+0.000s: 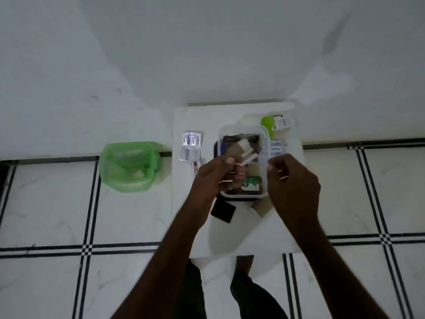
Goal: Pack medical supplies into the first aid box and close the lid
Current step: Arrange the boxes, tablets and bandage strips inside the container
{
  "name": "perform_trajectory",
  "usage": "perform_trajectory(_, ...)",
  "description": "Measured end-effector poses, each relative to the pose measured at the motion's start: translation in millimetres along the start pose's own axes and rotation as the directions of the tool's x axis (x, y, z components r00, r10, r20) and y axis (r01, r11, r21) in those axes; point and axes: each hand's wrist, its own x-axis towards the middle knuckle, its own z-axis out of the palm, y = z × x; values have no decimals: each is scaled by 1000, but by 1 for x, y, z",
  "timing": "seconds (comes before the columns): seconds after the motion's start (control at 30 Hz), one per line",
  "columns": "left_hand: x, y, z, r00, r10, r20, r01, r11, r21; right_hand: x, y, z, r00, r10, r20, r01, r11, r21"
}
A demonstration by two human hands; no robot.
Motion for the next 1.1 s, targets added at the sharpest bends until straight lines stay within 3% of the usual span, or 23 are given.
perform_trajectory(0.13, -15, -19, 18, 999, 28, 38, -34, 987, 158, -39, 57, 23, 998, 0, 62, 2, 1000, -26)
perform_trajectory(0.4, -37, -72, 10, 998, 68, 10, -67, 925, 375, -61, 77, 54, 996, -12, 92, 15, 999, -29)
perform_trajectory(0.47, -38, -95, 1, 991, 127, -32, -86, 809, 581, -70, 83, 64, 990, 1, 142, 10, 997, -75)
perform_trajectory(0.53, -37, -117, -7, 964, 263, 26, -173, 556, 813, -73, 87, 68, 990, 13, 139, 1, 995, -104)
perform_trajectory(0.6, -32, -133, -13, 944, 306, 122, -217, 302, 928, -72, 82, 61, 996, 34, 79, -25, 993, -115)
perform_trajectory(0.67, -28, -143, -16, 937, 316, 150, -210, 162, 964, -72, 70, 47, 998, 56, 6, -55, 993, -108)
perform_trajectory(0.77, -27, -148, -17, 930, 346, 121, -168, 110, 980, -75, 48, 27, 995, 47, -93, -55, 995, -78)
perform_trajectory(0.9, -27, -150, -20, 934, 346, 87, -150, 160, 976, -62, 23, 23, 990, -27, -137, 19, 998, -65)
perform_trajectory(1.03, -22, -148, -25, 905, 403, 136, -169, 45, 985, -27, -4, 43, 983, -151, -101, 140, 984, -109)
perform_trajectory(1.1, -20, -148, -26, 902, 414, 126, -158, 44, 986, -11, -11, 59, 984, -174, -36, 165, 969, -185)
